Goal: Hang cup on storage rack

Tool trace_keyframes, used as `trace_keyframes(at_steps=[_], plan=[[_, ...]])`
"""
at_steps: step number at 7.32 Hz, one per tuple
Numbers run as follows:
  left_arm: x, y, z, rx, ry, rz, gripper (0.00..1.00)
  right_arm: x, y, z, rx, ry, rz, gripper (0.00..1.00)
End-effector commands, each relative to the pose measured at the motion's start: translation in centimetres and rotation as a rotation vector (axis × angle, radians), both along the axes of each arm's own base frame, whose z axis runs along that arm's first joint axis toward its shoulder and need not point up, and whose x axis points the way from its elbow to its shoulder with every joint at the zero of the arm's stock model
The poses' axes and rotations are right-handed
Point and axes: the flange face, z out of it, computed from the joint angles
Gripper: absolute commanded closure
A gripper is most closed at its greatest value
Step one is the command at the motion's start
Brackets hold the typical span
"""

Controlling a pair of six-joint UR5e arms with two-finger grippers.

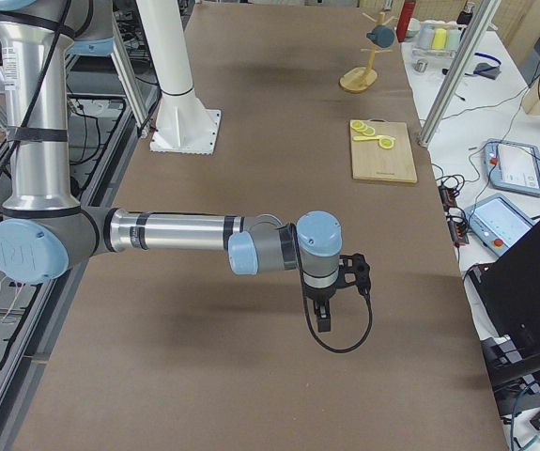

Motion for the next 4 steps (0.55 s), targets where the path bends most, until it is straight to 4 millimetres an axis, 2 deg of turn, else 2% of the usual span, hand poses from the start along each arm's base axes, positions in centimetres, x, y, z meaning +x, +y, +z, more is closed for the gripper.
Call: trace_keyframes(at_steps=[1, 2, 3, 4], plan=[[-0.4, 1.5, 0.4, -0.094, 0.089, -0.083, 0.00, 0.0, 0.0, 0.2, -0.003, 0.000, 0.000, 0.00], [-0.4, 3.2, 2.8, -0.153, 0.064, -0.091, 0.00, 0.0, 0.0, 0.1, -0.003, -0.003, -0.001, 0.00], [-0.6, 3.4, 3.7, -0.208, 0.004, -0.099, 0.00, 0.0, -0.1, 0.0, 0.007, -0.001, -0.008, 0.00], [-0.7, 3.3, 3.1, -0.205, 0.003, -0.093, 0.00, 0.0, -0.3, -0.3, 0.017, 0.001, -0.013, 0.00]])
